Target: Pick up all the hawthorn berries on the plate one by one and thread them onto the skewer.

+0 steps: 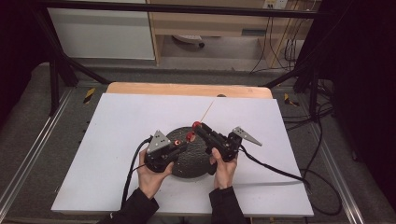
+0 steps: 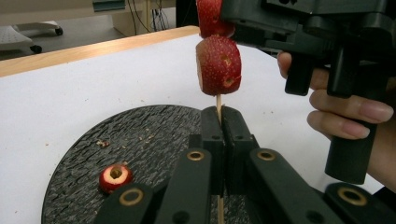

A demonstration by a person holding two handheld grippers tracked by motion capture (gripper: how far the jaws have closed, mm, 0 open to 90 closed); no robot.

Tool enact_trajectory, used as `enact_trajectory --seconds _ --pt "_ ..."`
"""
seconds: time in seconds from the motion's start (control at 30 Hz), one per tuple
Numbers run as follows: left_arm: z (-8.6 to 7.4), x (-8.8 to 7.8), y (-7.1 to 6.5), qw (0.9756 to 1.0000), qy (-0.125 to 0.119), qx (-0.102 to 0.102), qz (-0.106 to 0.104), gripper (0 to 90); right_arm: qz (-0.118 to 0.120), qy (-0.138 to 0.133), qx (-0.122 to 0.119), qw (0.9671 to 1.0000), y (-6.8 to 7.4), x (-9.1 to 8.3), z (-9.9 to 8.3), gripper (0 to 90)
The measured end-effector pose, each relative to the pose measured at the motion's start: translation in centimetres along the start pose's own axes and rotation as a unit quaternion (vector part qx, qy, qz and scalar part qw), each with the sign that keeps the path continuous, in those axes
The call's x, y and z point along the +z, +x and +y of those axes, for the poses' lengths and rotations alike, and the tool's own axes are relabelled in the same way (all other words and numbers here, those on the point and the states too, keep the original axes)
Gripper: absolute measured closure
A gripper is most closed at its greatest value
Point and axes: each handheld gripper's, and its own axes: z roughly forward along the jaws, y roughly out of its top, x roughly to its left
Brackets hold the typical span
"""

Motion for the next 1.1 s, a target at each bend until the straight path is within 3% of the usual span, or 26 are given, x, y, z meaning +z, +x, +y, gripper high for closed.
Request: enact_trajectory --seconds 0.33,0.53,0.67,0.9,1.1 --pt "-0.3 -0.1 0.2 1.0000 0.002 0.003 -0.003 88.2 -0.005 0.009 -0.010 0.9999 0.0 -0.1 0.1 59.3" --pt "-0.9 -0.7 0.9 1.0000 0.007 0.002 0.004 88.1 -0.011 0.018 -0.019 0.9996 0.0 -0.4 0.7 49.5" --pt "-1.3 -1.5 1.6 0.9999 0.009 0.003 0.008 88.2 -0.020 0.040 -0.033 0.9985 -0.1 -0.6 1.1 39.9" --pt "-2.3 -2.8 2.7 0.9997 0.017 0.005 0.017 88.1 -0.031 0.088 -0.054 0.9942 -0.7 -0.9 1.0 23.4" --pt "-3.2 -4.0 3.6 0.9991 0.031 0.013 0.025 88.1 -0.046 0.131 -0.077 0.9872 -1.3 -1.2 0.9 11.3"
